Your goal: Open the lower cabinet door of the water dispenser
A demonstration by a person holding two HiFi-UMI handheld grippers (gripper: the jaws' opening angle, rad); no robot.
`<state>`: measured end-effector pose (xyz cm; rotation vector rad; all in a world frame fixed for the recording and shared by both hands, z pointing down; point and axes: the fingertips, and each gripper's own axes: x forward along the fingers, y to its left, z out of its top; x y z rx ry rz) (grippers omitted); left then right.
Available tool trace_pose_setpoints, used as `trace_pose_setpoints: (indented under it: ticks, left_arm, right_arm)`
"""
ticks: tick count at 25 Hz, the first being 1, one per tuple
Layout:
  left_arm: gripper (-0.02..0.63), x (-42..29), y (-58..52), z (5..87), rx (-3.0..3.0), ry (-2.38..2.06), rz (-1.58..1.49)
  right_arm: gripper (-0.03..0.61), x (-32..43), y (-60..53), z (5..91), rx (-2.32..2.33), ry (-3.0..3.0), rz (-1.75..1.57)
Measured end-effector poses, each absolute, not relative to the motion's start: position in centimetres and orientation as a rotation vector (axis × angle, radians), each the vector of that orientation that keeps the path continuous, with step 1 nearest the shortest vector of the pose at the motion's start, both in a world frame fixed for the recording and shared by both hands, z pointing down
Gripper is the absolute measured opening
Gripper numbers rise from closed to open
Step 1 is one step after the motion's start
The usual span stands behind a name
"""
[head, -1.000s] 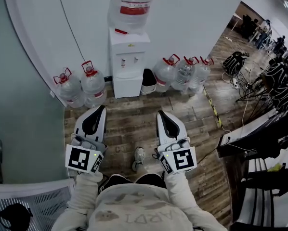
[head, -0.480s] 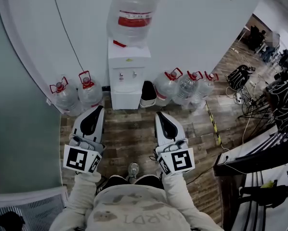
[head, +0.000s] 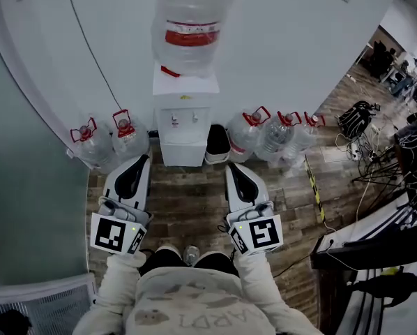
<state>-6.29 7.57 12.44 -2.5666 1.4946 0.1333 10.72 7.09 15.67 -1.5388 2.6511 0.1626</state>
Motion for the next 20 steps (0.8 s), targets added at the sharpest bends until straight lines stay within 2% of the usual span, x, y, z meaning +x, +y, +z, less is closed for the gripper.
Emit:
trace_pose_setpoints:
  ticks: [20]
  left_arm:
    - [0.002,-5.9,-8.6,14.4,-2.633,1.439,0.123]
  right_arm:
    - [0.009,11.3,-8.0,17.6,-1.617,2.633,0.119]
